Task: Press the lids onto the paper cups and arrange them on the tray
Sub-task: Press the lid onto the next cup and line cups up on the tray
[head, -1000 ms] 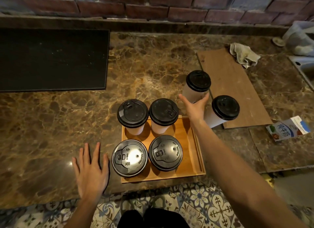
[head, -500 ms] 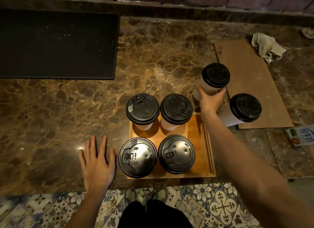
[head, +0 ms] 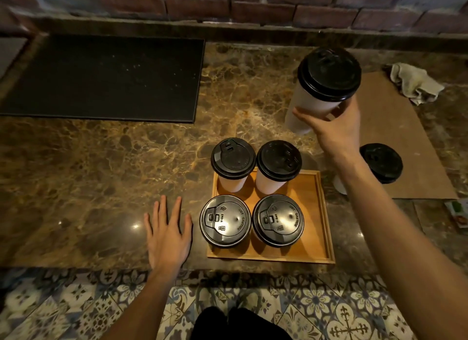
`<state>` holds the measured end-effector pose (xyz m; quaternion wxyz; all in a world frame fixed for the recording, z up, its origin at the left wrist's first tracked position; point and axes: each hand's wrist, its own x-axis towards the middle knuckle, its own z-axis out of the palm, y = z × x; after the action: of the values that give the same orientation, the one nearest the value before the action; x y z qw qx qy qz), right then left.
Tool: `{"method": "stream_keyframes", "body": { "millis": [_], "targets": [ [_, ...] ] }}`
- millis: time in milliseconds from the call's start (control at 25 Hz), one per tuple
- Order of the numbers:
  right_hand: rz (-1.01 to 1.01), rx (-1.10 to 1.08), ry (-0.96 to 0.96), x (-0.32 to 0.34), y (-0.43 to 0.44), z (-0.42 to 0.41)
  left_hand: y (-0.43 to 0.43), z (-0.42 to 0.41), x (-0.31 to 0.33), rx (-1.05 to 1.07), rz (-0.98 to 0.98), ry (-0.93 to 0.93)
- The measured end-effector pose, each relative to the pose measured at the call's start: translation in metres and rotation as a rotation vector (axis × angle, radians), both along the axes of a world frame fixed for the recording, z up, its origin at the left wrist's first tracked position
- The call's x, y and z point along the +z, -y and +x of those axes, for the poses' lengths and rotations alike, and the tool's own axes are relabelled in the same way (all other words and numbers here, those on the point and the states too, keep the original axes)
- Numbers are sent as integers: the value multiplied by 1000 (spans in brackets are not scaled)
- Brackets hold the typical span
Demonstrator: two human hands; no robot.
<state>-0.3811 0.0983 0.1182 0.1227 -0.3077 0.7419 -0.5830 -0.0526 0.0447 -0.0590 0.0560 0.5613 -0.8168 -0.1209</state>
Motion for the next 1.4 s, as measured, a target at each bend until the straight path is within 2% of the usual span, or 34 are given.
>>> {"method": "stream_keyframes", "body": {
  "millis": [240, 400, 560, 720, 800, 880, 920, 1000, 1080, 1160, 1240, 1400],
  "targets": [
    [-7, 211, -75, 73, -31, 61, -1, 2, -1, -2, 12, -36],
    [26, 305, -147, 105, -60, 106, -2, 4, 1, -18, 38, 4],
    [40, 331, -201, 120, -94, 147, 2, 9, 5, -40, 152, 14],
    [44, 367, -203, 124, -122, 175, 15, 17, 15, -77, 355, -75],
    [52, 384, -186, 123, -130, 184, 21, 19, 38, -28, 533, -244],
    [70, 399, -140, 121, -135, 190, 18, 20, 71, 97, 643, -583],
    [81, 407, -119, 121, -136, 191, 12, 20, 91, 97, 614, -774],
    [90, 419, -97, 122, -138, 192, -7, 20, 139, -60, 472, -1060],
    [90, 440, -78, 125, -137, 190, -29, 16, 181, -308, 410, -1179],
    [86, 467, -39, 127, -135, 185, -50, 8, 217, -552, 390, -1128],
    [84, 479, -6, 129, -131, 181, -65, -3, 243, -700, 429, -1043],
    [77, 469, -25, 131, -130, 177, -76, -22, 258, -684, 532, -1052]
  ]
}}
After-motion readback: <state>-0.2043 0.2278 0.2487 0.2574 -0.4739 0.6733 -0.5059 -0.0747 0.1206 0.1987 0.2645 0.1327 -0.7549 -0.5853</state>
